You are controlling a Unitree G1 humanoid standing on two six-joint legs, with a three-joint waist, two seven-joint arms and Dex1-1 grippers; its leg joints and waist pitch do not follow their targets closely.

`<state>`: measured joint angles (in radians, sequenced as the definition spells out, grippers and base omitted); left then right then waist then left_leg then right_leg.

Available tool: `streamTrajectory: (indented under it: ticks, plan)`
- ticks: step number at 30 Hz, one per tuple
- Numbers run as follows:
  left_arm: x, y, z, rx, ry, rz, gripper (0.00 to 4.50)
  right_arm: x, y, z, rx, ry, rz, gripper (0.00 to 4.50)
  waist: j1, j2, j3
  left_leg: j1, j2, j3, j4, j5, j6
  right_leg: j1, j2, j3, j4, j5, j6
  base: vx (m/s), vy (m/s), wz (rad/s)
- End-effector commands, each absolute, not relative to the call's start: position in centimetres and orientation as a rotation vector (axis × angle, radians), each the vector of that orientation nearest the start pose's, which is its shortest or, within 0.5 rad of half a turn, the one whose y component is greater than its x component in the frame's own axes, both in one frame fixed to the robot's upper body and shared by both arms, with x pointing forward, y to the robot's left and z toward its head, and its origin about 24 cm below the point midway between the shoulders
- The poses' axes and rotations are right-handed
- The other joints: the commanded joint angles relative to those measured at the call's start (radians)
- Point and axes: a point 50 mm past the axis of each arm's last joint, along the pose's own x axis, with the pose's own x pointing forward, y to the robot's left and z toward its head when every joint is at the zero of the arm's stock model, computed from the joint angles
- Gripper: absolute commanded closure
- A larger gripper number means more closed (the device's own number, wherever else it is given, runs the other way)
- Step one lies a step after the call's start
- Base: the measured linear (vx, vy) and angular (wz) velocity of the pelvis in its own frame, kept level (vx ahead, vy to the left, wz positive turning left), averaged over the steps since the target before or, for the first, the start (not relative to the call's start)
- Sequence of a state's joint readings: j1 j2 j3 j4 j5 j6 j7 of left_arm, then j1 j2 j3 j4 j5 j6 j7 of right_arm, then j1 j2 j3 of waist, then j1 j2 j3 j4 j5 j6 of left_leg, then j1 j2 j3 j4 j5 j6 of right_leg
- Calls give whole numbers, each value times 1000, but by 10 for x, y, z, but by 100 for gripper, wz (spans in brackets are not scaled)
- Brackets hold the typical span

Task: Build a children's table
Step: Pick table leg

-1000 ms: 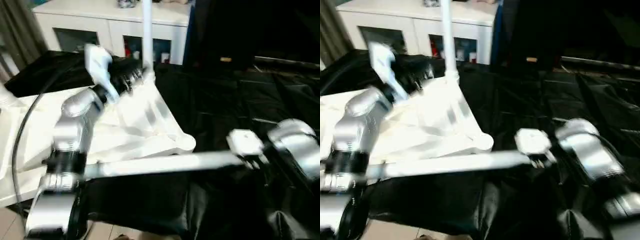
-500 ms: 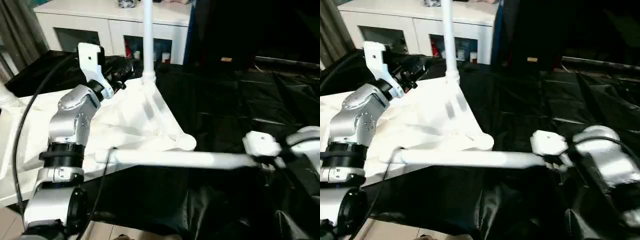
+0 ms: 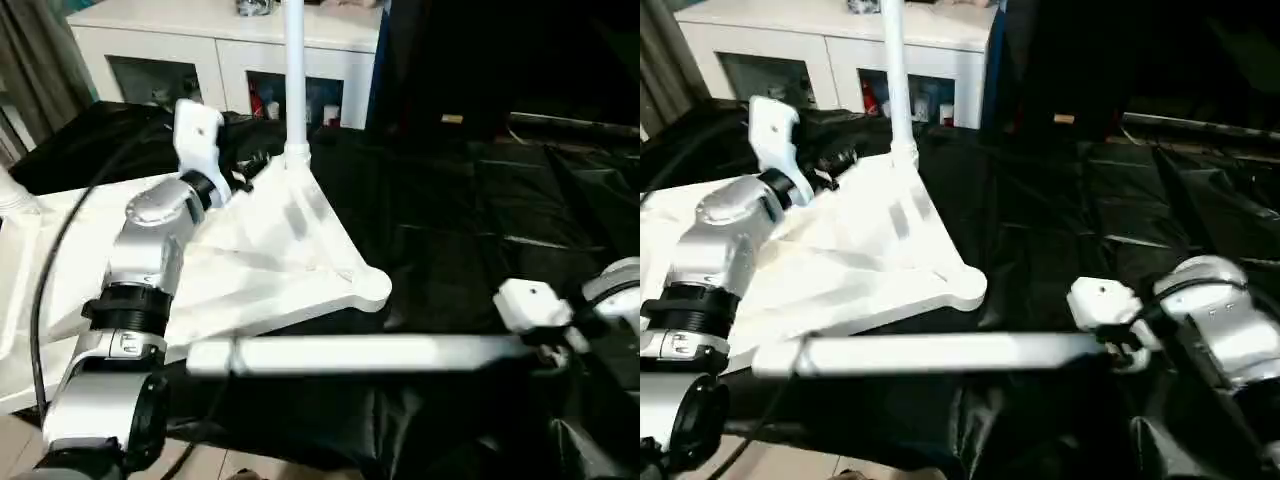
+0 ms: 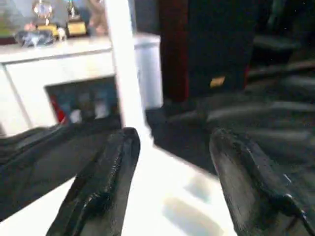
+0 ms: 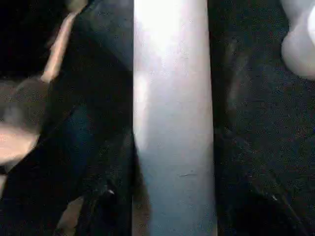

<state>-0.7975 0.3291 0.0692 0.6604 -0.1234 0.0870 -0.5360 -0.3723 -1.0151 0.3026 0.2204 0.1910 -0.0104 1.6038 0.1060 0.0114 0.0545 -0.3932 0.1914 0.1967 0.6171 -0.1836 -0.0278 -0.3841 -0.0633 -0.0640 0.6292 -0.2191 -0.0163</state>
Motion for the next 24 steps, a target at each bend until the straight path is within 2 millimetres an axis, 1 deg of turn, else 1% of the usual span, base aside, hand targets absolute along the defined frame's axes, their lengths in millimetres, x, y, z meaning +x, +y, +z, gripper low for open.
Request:
streamTrajectory:
  ticks: [1,2,3,4,5,7,10,12,13,15,16,18,19,20,23,24]
  plan:
    - [385,180,150,203,-31,-478,177,248,-256,114,-693,686,1598,266,4,-11,-66,26,57,-33,-66,-176,100,44,-88,47,-78,-84,-234,0,0,0]
    - [386,185,149,228,-24,-466,177,240,-263,115,-715,753,1613,266,7,-9,-66,26,57,-33,-66,-176,99,43,-88,47,-78,-87,-232,0,0,0]
    - [386,187,150,237,-24,-462,177,237,-264,116,-715,774,1618,266,9,-11,-65,27,57,-33,-66,-180,98,44,-89,48,-80,-95,-224,0,0,0]
    - [387,189,150,246,-23,-459,177,235,-266,117,-713,793,1622,266,10,-11,-67,26,57,-33,-65,-179,99,43,-89,48,-77,-94,-225,0,0,0]
    - [387,190,151,253,-23,-456,177,233,-268,118,-721,810,1623,266,11,-8,-66,27,57,-33,-65,-180,100,41,-91,48,-79,-103,-222,0,0,0]
    - [388,193,152,264,-22,-451,177,232,-272,121,-733,837,1618,266,9,-10,-64,26,57,-33,-66,-189,97,39,-89,46,-82,-126,-222,0,0,0]
    - [388,193,152,270,-24,-453,177,234,-273,124,-734,841,1607,266,10,-11,-64,26,57,-33,-66,-190,95,39,-90,46,-81,-132,-227,0,0,0]
    - [387,194,150,297,-19,-472,177,236,-276,128,-738,843,1593,266,10,-14,-65,24,56,-32,-64,-176,101,40,-90,46,-79,-119,-227,0,0,0]
    - [387,194,150,308,-16,-479,177,236,-277,129,-740,845,1589,266,11,-13,-65,24,58,-33,-64,-173,102,39,-92,47,-79,-115,-228,0,0,0]
    - [384,194,146,337,-6,-510,177,240,-285,136,-748,860,1546,266,11,-16,-66,22,56,-31,-62,-157,109,40,-91,47,-75,-90,-236,0,0,0]
    - [384,194,146,339,-5,-513,177,240,-286,137,-749,861,1542,266,12,-15,-67,23,56,-32,-62,-156,109,40,-92,45,-74,-90,-239,0,0,0]
    - [381,194,142,360,4,-543,177,244,-297,145,-762,876,1482,266,12,-15,-68,22,56,-31,-61,-150,112,40,-91,45,-73,-81,-244,0,0,0]
    - [380,195,141,366,8,-554,177,246,-303,151,-766,883,1449,266,11,-16,-67,21,55,-30,-60,-147,114,41,-90,45,-72,-76,-248,0,0,0]
    - [380,196,140,371,12,-558,177,248,-310,156,-779,891,1411,266,11,-19,-65,21,55,-29,-60,-153,114,40,-91,44,-75,-93,-248,0,0,0]
    - [379,197,140,374,14,-559,177,249,-314,160,-788,896,1388,266,11,-16,-66,23,56,-29,-60,-164,110,39,-90,44,-76,-114,-247,0,0,0]
    - [379,198,139,376,15,-561,177,251,-319,164,-788,896,1360,266,11,-18,-66,24,56,-28,-59,-164,110,39,-90,44,-76,-112,-248,0,0,0]
